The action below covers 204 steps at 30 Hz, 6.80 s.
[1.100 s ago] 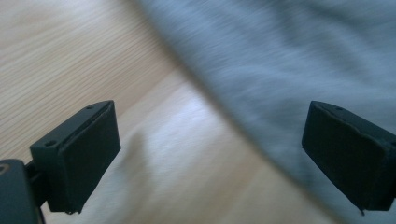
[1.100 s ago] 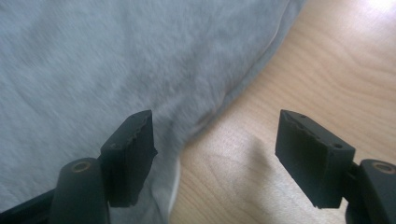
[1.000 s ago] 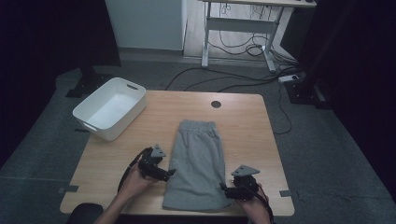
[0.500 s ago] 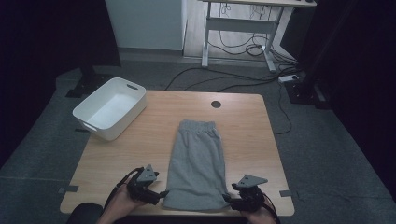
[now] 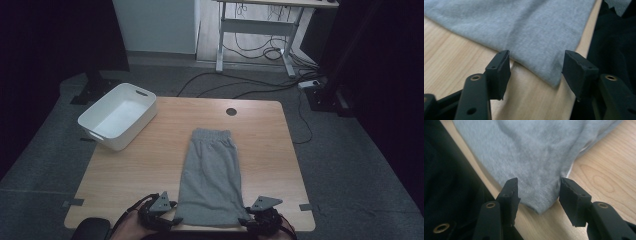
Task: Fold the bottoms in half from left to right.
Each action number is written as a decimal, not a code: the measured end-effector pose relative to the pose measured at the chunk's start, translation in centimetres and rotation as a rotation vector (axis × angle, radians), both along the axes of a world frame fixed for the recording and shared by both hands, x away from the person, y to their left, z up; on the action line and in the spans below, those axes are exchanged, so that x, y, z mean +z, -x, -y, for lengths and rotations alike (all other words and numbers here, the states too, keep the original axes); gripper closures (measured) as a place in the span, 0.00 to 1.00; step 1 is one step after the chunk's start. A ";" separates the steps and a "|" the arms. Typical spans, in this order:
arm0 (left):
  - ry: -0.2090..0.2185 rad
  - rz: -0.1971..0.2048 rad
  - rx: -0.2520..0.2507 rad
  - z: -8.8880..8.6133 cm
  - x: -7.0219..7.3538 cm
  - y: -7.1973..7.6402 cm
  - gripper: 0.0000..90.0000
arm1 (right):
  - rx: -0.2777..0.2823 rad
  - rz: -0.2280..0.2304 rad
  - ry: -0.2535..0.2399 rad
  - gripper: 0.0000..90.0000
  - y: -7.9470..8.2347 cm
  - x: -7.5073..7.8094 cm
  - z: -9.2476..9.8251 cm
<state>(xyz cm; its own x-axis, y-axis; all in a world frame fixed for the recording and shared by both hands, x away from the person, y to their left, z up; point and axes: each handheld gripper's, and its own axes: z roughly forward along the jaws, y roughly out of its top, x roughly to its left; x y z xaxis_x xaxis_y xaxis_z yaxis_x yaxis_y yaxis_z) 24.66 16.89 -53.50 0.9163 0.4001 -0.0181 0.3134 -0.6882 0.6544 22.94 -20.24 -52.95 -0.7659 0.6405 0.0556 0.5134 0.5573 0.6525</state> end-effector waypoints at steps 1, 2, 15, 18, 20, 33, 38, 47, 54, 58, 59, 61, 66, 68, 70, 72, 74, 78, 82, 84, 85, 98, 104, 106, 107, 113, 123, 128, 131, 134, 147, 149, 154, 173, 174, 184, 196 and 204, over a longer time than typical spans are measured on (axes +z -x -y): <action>-0.005 0.003 0.000 0.0 0.0 0.1 0.45 | 0.005 0.003 0.011 0.57 0.0 0.0 -0.1; -0.009 0.004 0.001 -0.1 -0.1 0.2 0.46 | 0.007 -0.001 0.020 0.58 0.0 -0.1 -0.2; -0.015 0.003 -0.010 0.3 -0.1 0.0 0.76 | -0.003 -0.009 0.077 0.78 -0.1 -0.3 -0.9; -0.032 0.011 -0.017 0.7 0.0 0.0 0.90 | -0.005 -0.002 0.084 0.81 0.0 -0.3 -1.1; -0.043 0.020 -0.023 0.9 0.2 0.0 0.93 | -0.006 0.003 0.082 0.83 0.1 -0.2 -1.1; 0.004 -0.004 -0.046 0.4 1.5 0.8 0.94 | 0.009 -0.005 0.029 0.91 0.9 1.0 -0.4; 0.006 -0.008 -0.033 0.2 1.3 0.5 0.94 | 0.006 -0.018 0.054 0.66 0.5 0.4 -0.6; -0.004 -0.012 -0.023 0.0 1.0 0.2 0.94 | 0.008 -0.036 0.097 0.75 0.0 -0.1 -2.0; 0.006 -0.014 -0.022 -0.2 1.2 0.2 0.94 | 0.013 -0.043 0.102 0.86 0.2 0.1 -2.4; 0.034 -0.001 -0.033 -0.4 1.8 0.4 0.94 | 0.017 -0.037 0.082 0.88 0.4 0.6 -2.0; 0.047 0.003 -0.033 -0.4 2.0 0.5 0.94 | 0.018 -0.036 0.072 0.88 0.5 0.9 -1.9; 0.066 0.011 -0.031 -0.6 2.5 0.5 0.94 | 0.026 -0.026 0.047 0.89 0.8 1.6 -1.8; 0.093 0.045 -0.009 -0.8 3.3 0.3 0.94 | 0.031 0.001 0.021 0.89 0.7 3.0 -1.6; 0.103 0.057 0.003 -0.9 3.6 -0.1 0.94 | 0.034 0.011 0.013 0.89 0.4 3.4 -1.6; 0.112 0.073 0.012 -0.9 4.0 -0.5 0.94 | 0.028 0.025 0.006 0.89 0.1 3.9 -1.7; 0.119 0.089 0.021 -0.8 4.5 -1.0 0.94 | 0.025 0.039 0.001 0.89 -0.4 4.3 -1.7; 0.120 0.109 0.029 -0.7 5.0 -1.5 0.94 | 0.019 0.050 -0.001 0.89 -0.8 4.7 -1.8; 0.129 0.132 0.050 -0.6 5.8 -2.8 0.94 | 0.003 0.069 -0.009 0.89 -1.9 5.4 -1.8; 0.135 0.153 0.076 -0.5 6.2 -4.2 0.94 | -0.018 0.089 -0.016 0.89 -2.9 6.0 -1.7; 0.138 0.159 0.091 -0.6 6.2 -4.8 0.94 | -0.026 0.097 -0.019 0.89 -3.4 6.2 -1.6; 0.140 0.162 0.099 -0.6 6.2 -5.1 0.94 | -0.031 0.099 -0.021 0.89 -3.7 6.3 -1.5; 0.165 0.163 0.160 -0.7 5.7 -8.5 0.94 | -0.073 0.117 -0.031 0.89 -6.7 6.7 -1.8; 0.174 0.182 0.179 -0.5 6.3 -9.9 0.94 | -0.090 0.129 -0.024 0.89 -8.3 7.2 -1.8; 0.177 0.191 0.186 -0.4 6.6 -10.3 0.94 | -0.100 0.134 -0.025 0.89 -8.9 7.5 -1.8; 0.177 0.197 0.188 -0.4 6.8 -10.5 0.94 | -0.104 0.136 -0.026 0.89 -9.1 7.6 -1.8; 0.181 0.222 0.205 -0.1 7.8 -12.2 0.94 | -0.120 0.150 -0.022 0.89 -10.5 8.4 -1.7; 0.173 0.259 0.242 0.3 8.9 -14.9 0.94 | -0.151 0.168 -0.022 0.89 -13.2 9.7 -1.9; 0.172 0.267 0.271 0.3 8.9 -16.7 0.94 | -0.164 0.182 -0.021 0.89 -15.0 10.0 -2.2; 0.159 0.265 0.286 0.5 8.6 -17.8 0.94 | -0.175 0.185 -0.019 0.89 -16.0 9.8 -2.4; 0.141 0.260 0.302 0.6 8.1 -18.8 0.94 | -0.194 0.183 -0.018 0.89 -17.1 9.4 -2.5; 0.051 0.207 0.377 2.0 3.9 -22.3 0.93 | -0.262 0.144 -0.007 0.88 -21.1 5.3 -3.0; 0.045 0.192 0.389 2.1 3.2 -22.7 0.93 | -0.271 0.129 -0.005 0.88 -21.6 4.6 -2.9; 0.005 0.153 0.406 2.5 1.6 -23.4 0.92 | -0.289 0.089 -0.022 0.87 -22.2 3.2 -2.7; 0.117 0.092 0.375 0.3 3.5 -19.9 0.28 | -0.267 0.100 -0.064 0.39 -19.3 5.0 -1.3; 0.108 0.098 0.368 0.2 3.4 -19.4 0.28 | -0.258 0.101 -0.055 0.38 -18.8 5.0 -1.3; 0.125 0.035 0.297 0.0 1.2 -16.5 0.27 | -0.211 0.065 -0.066 0.37 -15.5 3.2 -1.0; 0.063 0.005 0.236 0.9 -0.5 -15.7 0.40 | -0.186 0.016 -0.074 0.49 -15.1 0.6 -1.4; 0.056 -0.011 0.202 1.3 -0.6 -15.4 0.77 | -0.152 0.006 -0.076 0.74 -14.9 0.4 -1.8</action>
<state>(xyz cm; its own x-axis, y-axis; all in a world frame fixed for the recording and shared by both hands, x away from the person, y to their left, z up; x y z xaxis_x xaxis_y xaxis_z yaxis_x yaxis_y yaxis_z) 40.06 15.56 -54.06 0.8171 0.5739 -0.0545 0.4485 -0.5734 0.6856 37.79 -18.40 -52.55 -0.6608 0.7433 0.1038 0.5842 0.4226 0.6929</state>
